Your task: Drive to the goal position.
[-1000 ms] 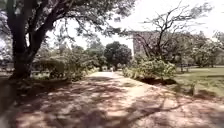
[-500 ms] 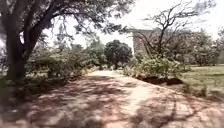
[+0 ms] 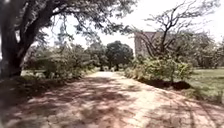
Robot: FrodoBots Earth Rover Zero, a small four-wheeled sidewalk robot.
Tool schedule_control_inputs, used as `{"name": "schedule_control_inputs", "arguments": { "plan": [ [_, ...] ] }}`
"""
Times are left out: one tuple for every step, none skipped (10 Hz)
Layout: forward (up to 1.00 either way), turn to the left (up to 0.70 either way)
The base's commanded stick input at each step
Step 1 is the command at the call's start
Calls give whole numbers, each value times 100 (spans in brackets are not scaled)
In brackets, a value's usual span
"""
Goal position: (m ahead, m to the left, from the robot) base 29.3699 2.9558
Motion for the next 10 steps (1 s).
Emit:
{"name": "schedule_control_inputs", "arguments": {
  "plan": [
    [70,0],
    [70,0],
    [70,0],
    [70,0],
    [70,0],
    [70,0],
    [70,0],
    [70,0],
    [70,0],
    [70,0]
  ]
}}
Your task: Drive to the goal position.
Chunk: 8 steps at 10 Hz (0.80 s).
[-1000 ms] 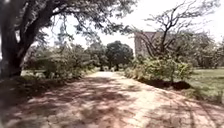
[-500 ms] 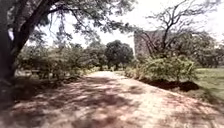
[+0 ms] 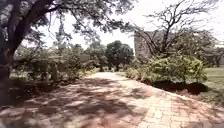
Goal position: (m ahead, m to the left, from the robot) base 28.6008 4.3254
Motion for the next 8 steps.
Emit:
{"name": "schedule_control_inputs", "arguments": {
  "plan": [
    [70,0],
    [70,0],
    [70,0],
    [70,0],
    [70,0],
    [70,0],
    [70,0],
    [70,0]
  ]
}}
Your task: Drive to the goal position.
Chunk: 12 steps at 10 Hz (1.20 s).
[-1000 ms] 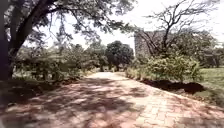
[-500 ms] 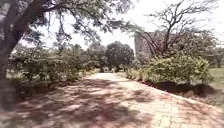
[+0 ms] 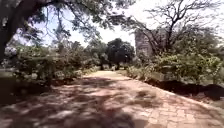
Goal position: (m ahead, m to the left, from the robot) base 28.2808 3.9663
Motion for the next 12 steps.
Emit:
{"name": "schedule_control_inputs", "arguments": {
  "plan": [
    [70,0],
    [70,0],
    [70,0],
    [70,0],
    [70,0],
    [70,0],
    [70,0],
    [70,0],
    [70,0],
    [70,0],
    [70,0],
    [70,0]
  ]
}}
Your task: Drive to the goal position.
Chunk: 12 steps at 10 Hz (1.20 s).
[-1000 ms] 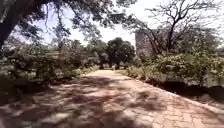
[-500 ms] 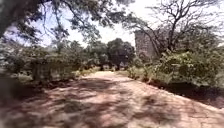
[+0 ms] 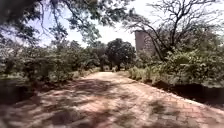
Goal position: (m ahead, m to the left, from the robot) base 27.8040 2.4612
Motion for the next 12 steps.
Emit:
{"name": "schedule_control_inputs", "arguments": {
  "plan": [
    [70,0],
    [70,1],
    [70,4],
    [70,35],
    [70,35],
    [70,0],
    [70,0],
    [70,0],
    [70,0],
    [70,0],
    [70,0],
    [70,0]
  ]
}}
